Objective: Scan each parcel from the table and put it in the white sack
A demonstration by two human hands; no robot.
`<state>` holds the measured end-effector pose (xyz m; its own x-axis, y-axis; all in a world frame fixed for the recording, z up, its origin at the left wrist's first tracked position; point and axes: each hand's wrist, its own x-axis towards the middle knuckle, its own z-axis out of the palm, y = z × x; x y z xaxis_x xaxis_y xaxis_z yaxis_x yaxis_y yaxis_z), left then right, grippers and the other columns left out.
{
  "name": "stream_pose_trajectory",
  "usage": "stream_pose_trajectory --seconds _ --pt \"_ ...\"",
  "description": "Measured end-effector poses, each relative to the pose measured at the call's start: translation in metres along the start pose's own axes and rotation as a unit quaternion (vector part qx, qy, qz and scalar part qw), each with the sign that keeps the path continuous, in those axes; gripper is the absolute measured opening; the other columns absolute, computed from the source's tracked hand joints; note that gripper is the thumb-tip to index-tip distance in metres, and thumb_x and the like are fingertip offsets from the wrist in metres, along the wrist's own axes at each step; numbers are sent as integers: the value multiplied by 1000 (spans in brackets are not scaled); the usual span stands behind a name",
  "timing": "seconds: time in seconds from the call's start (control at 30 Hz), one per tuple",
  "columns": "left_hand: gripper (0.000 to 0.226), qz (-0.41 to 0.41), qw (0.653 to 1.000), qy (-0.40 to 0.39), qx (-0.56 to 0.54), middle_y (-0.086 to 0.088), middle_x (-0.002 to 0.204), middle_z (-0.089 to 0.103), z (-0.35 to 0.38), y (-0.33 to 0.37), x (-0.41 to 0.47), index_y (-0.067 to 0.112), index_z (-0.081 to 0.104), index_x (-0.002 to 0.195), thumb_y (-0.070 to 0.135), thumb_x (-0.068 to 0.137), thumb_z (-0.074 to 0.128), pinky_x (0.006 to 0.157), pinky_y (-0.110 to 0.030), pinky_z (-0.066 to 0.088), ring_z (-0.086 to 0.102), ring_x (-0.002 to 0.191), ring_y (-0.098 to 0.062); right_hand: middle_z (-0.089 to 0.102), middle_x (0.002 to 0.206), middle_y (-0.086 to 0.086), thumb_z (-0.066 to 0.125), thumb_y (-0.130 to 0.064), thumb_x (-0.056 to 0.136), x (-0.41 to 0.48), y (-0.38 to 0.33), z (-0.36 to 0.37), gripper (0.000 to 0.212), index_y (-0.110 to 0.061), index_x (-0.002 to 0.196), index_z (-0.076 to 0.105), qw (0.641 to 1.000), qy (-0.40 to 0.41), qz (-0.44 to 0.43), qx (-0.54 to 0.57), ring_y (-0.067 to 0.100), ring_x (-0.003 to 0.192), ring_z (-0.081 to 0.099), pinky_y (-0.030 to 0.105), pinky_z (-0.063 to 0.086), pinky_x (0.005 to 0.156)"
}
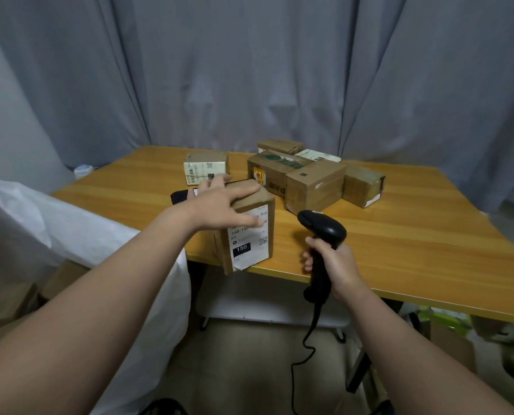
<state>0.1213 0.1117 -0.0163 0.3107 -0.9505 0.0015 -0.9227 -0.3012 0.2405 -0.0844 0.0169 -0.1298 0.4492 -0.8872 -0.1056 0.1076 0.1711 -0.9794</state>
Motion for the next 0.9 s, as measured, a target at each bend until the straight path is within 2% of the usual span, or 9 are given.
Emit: stream_pose_trajectory --seconds 0.13,0.23,0.3,0.4,0.5,0.57,0.67,0.8,0.9 --pt "80 12 998 0 -68 -5 146 13 5 -16 -13 51 26 143 33 81 72 111 -45 24 15 135 -28 60 68 7 67 -14 88 -20 -1 11 6 -10 90 64 997 -9 -47 -58 15 60 57 28 51 61" --pt "65 31 973 93 -211 -4 142 27 19 -22 -14 35 42 132 36 77 76 103 -34 39 34 128 -23 63 68 1 69 -11 86 -40 1 25 5 -14 89 66 991 -40 -105 -77 10 63 61 21 51 59" --pt "66 21 936 147 -319 -3 138 36 35 -24 -16 30 41 128 35 74 79 102 -36 44 43 123 -19 68 79 -8 73 -11 82 -47 2 34 15 -19 94 67 986 -23 -149 -73 -3 72 64 13 49 63" --pt "104 5 888 141 -437 -3 146 35 67 -23 -18 29 9 147 26 73 82 107 -38 41 42 131 -20 67 106 -10 76 -15 80 -44 4 40 38 -17 116 63 983 13 -167 -68 -9 97 59 4 46 75" --pt "126 -37 875 103 -471 -2 151 32 96 -27 -12 26 -13 151 23 71 84 111 -37 33 36 137 -17 67 99 -7 74 -14 82 -45 5 37 30 -16 111 64 987 11 -147 -65 -4 90 62 11 49 75" --pt "120 -45 885 66 -458 0 149 37 109 -34 -8 26 -2 151 21 69 85 106 -33 37 39 134 -16 67 88 1 72 -13 83 -48 7 34 21 -16 103 65 988 3 -131 -80 9 79 64 22 52 67" --pt "102 -45 897 41 -438 0 143 43 112 -39 -1 29 16 143 18 68 85 98 -29 41 43 131 -17 64 72 1 72 -13 84 -51 13 29 12 -18 92 65 985 14 -127 -119 6 60 60 29 52 62" --pt "110 -94 930 58 -352 3 142 40 111 -36 10 28 28 144 56 53 83 106 -45 40 41 129 -18 63 65 -1 73 -16 83 -50 14 27 12 -12 92 67 982 26 -124 -137 6 56 61 33 52 61" --pt "98 -118 909 74 -393 8 134 53 111 -26 15 27 43 136 67 52 74 104 -42 42 50 121 -14 65 63 3 74 -20 83 -46 8 26 13 -9 87 68 979 30 -138 -149 15 55 64 39 56 64"
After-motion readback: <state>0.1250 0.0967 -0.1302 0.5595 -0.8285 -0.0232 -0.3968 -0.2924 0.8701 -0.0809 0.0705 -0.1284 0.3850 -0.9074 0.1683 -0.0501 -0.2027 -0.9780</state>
